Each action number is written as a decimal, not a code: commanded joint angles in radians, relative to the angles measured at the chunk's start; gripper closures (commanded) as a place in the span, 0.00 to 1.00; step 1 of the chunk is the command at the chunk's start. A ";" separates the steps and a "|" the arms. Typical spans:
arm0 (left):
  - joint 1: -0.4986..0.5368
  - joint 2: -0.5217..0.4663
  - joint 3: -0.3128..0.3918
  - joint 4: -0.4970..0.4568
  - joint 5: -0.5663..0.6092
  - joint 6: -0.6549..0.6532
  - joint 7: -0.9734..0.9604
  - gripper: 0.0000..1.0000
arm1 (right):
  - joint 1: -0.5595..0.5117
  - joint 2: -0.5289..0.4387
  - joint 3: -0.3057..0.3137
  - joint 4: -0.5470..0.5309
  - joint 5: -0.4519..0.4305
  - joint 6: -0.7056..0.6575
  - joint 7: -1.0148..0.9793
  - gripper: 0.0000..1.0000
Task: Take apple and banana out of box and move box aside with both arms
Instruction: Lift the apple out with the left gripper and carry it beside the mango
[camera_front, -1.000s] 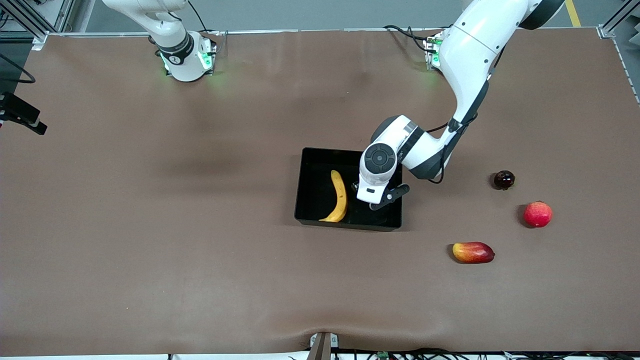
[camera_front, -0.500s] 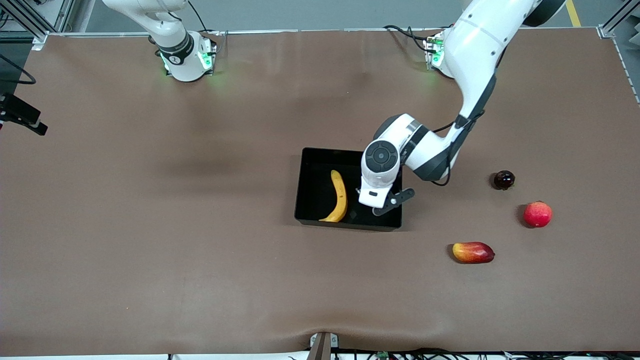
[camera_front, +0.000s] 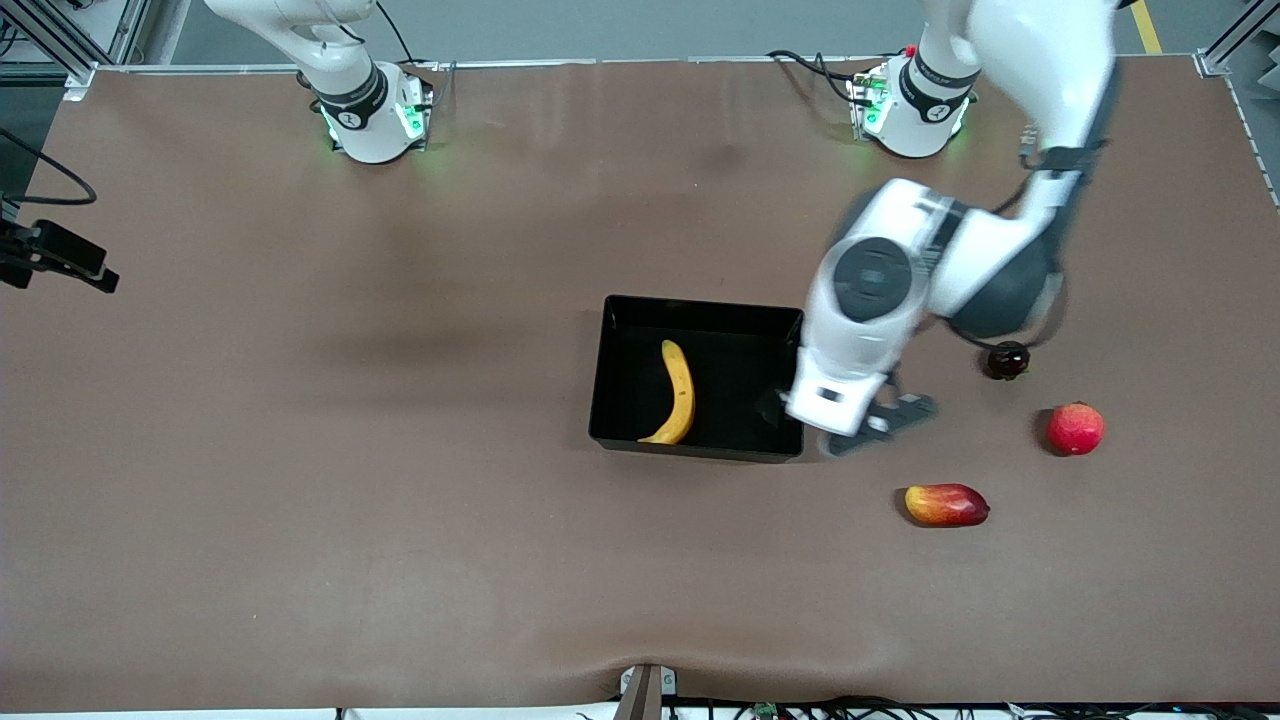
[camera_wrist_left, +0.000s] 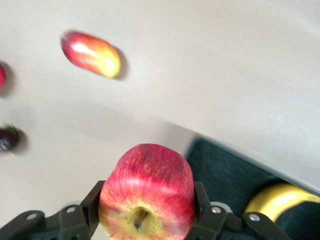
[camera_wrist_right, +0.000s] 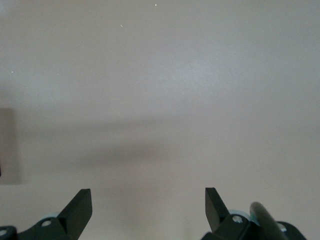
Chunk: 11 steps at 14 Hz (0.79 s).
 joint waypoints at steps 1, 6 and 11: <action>0.144 0.014 -0.011 0.002 0.005 -0.011 0.182 1.00 | -0.002 0.008 0.006 0.025 -0.004 -0.013 0.009 0.00; 0.313 0.118 -0.009 -0.086 0.080 0.111 0.265 1.00 | 0.001 0.164 0.006 0.028 -0.023 -0.009 0.014 0.00; 0.361 0.167 -0.009 -0.203 0.123 0.247 0.262 1.00 | -0.015 0.175 0.006 0.028 -0.023 0.009 0.020 0.00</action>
